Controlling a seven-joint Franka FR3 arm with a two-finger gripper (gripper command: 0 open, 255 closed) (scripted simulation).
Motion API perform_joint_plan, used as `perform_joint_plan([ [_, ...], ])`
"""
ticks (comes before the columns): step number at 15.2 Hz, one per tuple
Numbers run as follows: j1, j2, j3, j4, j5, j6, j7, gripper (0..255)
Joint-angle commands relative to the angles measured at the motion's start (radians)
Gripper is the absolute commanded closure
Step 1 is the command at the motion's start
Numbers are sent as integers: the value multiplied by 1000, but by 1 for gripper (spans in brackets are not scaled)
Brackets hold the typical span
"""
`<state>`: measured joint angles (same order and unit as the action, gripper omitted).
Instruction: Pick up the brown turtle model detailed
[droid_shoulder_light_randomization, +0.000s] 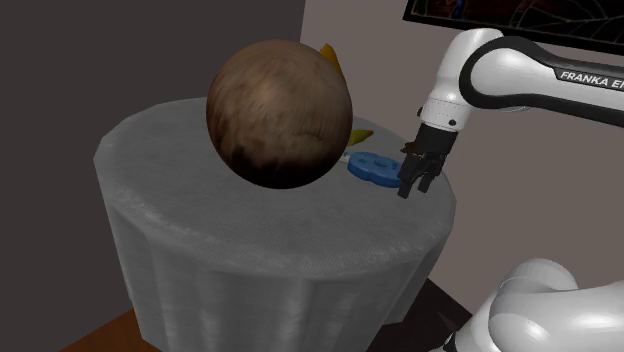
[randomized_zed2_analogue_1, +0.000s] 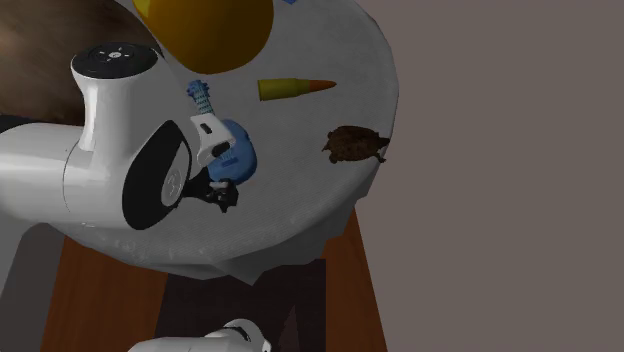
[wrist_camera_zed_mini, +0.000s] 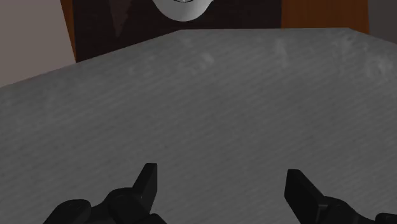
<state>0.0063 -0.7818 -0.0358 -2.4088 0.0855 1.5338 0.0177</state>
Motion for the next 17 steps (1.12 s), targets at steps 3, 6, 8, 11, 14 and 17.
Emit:
perform_joint_plan([
  [3,6,43,-50,41,-53,-29,-107,0],
  [6,20,120,-119,114,-129,-63,-267,0],
  [8,30,178,-160,169,-175,-81,-375,0],
  [11,46,274,-217,261,-237,-102,-536,0],
  [14,64,380,-267,362,-288,-115,-697,0],
  [17,77,493,-310,471,-326,-122,-859,0],
])
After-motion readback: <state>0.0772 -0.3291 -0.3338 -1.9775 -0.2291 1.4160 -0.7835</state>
